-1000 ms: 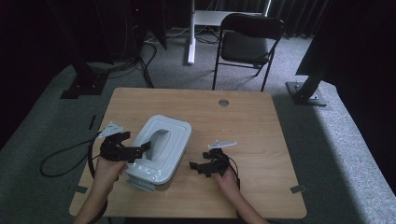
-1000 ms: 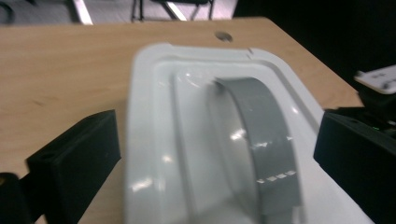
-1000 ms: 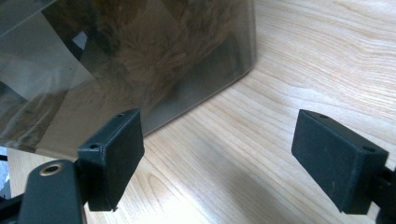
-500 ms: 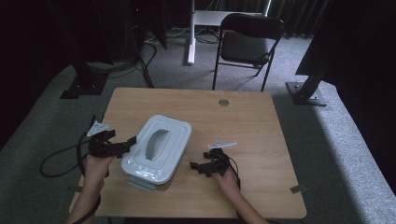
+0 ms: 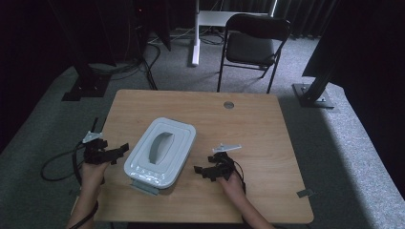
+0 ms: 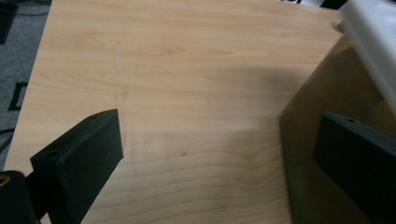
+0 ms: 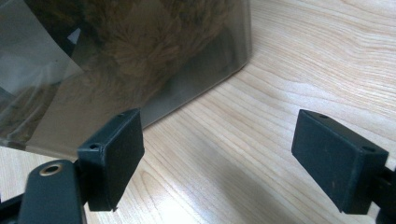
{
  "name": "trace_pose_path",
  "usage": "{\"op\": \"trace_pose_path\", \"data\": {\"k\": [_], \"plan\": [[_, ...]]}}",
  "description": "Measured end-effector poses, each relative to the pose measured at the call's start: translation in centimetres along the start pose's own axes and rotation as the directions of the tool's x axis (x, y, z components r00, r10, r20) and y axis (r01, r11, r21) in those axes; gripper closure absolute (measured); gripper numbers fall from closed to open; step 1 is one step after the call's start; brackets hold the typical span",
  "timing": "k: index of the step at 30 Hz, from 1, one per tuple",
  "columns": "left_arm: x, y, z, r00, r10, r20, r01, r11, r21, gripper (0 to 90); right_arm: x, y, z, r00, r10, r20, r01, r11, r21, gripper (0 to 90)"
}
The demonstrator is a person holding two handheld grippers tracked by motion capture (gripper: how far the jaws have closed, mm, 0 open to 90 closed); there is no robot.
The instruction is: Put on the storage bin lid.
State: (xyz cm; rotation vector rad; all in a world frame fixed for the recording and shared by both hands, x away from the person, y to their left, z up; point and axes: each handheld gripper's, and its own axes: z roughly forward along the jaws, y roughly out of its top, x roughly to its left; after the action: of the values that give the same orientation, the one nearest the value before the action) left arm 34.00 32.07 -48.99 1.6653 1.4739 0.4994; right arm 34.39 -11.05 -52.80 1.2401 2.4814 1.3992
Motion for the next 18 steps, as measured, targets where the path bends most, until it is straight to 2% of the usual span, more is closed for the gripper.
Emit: {"op": "trace_pose_path", "data": {"k": [3, 9, 12, 15, 18], "plan": [[0.4, -0.7, 0.7, 1.0, 0.001, -0.004, -0.001, 0.9998, 0.019, 2.8, 0.0, 0.0, 0.0, 1.0, 0.001, -0.001, -0.001, 1.0, 0.002, 16.2], [0.7, -1.8, 1.8, 0.9997, 0.004, 0.026, -0.005, 0.999, 0.043, 2.8, -0.1, -0.1, -0.2, 1.0, 0.001, 0.003, -0.001, 1.0, 0.0, 16.2], [0.6, -2.3, 2.2, 0.9994, 0.016, 0.031, -0.018, 0.9976, 0.067, 2.8, -0.3, -0.1, -0.3, 1.0, 0.006, 0.006, -0.006, 1.0, -0.002, 16.2], [0.3, -2.7, 2.4, 0.9983, 0.009, 0.058, -0.012, 0.9978, 0.065, 2.8, -0.4, -0.2, -0.4, 0.9999, 0.006, 0.009, -0.006, 1.0, -0.003, 16.2], [-0.4, -2.9, 2.6, 0.9972, 0.022, 0.071, -0.027, 0.9972, 0.07, 2.8, -0.5, -0.2, -0.6, 0.9999, 0.006, 0.011, -0.006, 1.0, -0.002, 16.2]]}}
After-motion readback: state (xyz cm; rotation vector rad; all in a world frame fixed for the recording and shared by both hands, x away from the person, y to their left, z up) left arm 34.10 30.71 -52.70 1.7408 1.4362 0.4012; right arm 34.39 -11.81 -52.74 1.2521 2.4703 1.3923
